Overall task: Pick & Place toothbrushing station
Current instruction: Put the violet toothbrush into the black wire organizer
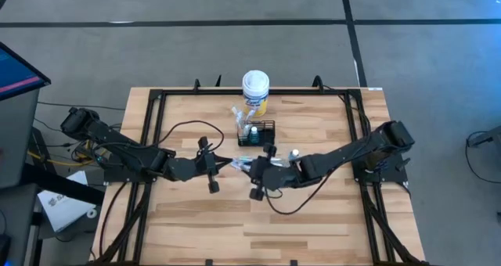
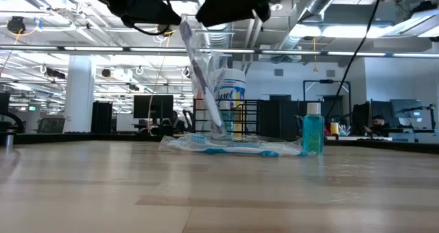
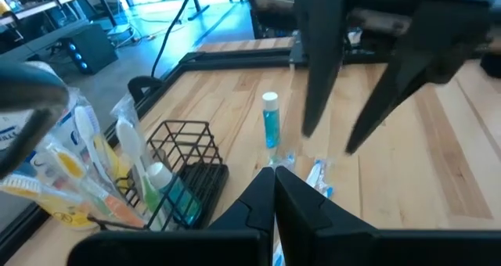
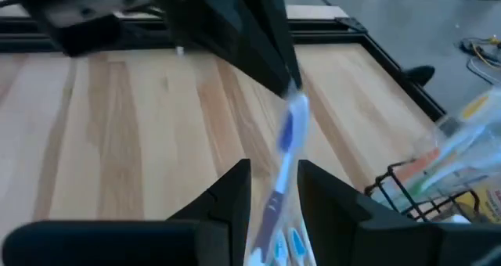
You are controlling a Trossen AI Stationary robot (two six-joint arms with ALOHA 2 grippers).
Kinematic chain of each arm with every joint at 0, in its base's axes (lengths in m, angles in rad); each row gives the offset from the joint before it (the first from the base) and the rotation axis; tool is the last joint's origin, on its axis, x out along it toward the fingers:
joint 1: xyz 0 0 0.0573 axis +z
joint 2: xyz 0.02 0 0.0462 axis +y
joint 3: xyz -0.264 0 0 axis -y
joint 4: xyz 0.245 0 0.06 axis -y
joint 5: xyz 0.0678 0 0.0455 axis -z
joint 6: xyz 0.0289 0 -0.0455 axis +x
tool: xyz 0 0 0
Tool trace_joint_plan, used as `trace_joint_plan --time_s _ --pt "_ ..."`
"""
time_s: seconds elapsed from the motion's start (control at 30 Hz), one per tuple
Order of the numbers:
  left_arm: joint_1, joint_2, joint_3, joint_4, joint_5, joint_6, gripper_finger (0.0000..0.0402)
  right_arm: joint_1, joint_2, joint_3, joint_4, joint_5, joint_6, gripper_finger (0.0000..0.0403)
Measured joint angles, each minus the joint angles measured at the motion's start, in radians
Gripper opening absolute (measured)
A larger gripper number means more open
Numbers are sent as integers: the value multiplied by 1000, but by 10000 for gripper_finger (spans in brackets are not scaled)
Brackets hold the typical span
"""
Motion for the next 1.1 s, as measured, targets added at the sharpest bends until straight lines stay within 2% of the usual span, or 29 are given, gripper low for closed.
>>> trace_joint_plan --time_s 1.1 --pt "1 0 0 9 0 -8 0 -57 87 -10 125 0 25 97"
